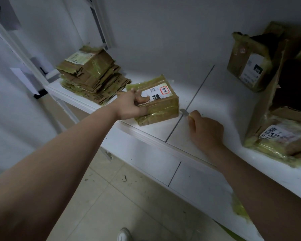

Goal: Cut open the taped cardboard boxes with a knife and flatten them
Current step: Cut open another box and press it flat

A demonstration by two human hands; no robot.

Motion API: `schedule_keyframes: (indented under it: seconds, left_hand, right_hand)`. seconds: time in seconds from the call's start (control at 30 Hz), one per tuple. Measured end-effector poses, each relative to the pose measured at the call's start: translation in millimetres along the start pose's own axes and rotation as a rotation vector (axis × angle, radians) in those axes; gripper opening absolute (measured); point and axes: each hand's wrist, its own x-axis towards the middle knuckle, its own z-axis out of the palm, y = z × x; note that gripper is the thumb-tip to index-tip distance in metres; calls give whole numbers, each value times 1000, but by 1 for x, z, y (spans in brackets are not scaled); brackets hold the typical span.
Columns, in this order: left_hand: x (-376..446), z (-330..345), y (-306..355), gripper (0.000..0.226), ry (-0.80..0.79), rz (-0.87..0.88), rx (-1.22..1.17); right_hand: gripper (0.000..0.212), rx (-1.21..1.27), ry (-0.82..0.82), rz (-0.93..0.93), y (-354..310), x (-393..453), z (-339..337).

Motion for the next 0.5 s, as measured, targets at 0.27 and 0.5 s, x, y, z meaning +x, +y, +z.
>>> schedule_keyframes:
  seconds: [0.27,0.5]
  left_hand:
    - [1,19,-8,56,119,120,265]
    - [7,22,-15,45,141,163,358]
  right_hand:
    - [13,111,126,-79,-2,-1,1]
    - [35,200,81,-337,-39,8,-2]
